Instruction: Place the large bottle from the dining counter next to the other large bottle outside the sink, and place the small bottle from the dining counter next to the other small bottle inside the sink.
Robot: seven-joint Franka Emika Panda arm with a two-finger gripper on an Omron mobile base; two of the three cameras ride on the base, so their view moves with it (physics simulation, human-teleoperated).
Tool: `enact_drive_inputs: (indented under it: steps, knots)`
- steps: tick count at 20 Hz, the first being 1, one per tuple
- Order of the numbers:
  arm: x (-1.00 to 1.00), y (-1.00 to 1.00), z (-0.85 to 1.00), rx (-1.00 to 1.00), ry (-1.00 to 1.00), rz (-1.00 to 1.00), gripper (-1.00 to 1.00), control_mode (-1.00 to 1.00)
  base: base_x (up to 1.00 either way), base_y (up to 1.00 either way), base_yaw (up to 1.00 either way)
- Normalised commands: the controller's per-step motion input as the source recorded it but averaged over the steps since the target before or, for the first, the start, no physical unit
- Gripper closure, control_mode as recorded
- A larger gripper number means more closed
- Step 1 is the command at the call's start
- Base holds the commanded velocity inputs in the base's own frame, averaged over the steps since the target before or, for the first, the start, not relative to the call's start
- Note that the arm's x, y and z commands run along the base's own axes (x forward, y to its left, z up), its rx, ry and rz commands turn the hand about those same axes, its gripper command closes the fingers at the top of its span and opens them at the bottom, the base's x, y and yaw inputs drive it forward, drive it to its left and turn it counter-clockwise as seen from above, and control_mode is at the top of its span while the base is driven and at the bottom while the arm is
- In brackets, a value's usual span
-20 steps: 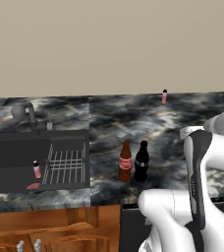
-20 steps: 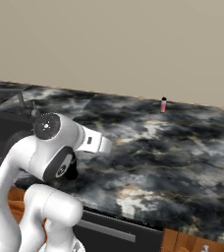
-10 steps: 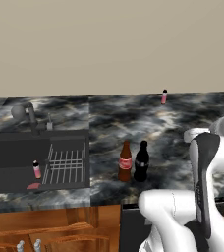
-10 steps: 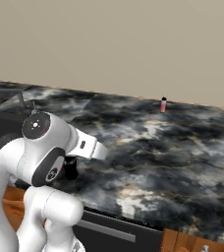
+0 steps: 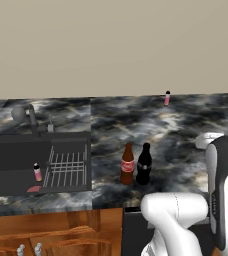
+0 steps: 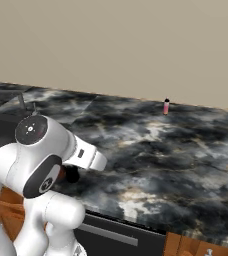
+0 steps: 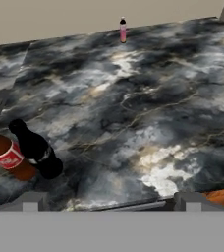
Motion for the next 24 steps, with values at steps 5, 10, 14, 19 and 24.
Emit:
enact_drive_inputs:
  steps: [5,10,14,19,24]
  knots:
    - [-0.12,0.03,0.00,0.00,0.00,0.00,-1.00,1.00,-0.09,0.01,0.00]
    - [0.00,0.00,0.00,0.00,0.00,0.00,-1.00,1.00,-0.39,-0.10,0.00]
    - [0.00,0.00,0.00,0.00,0.00,0.00,-1.00,1.00,-0.44,-0.39,0.00]
    - [0.00,0.00,0.00,0.00,0.00,0.00,-1.00,1.00,-0.32,-0.63,0.01]
    - [0.00,0.00,0.00,0.00,0.00,0.00,-1.00,1.00,-0.04,-0.93,0.12]
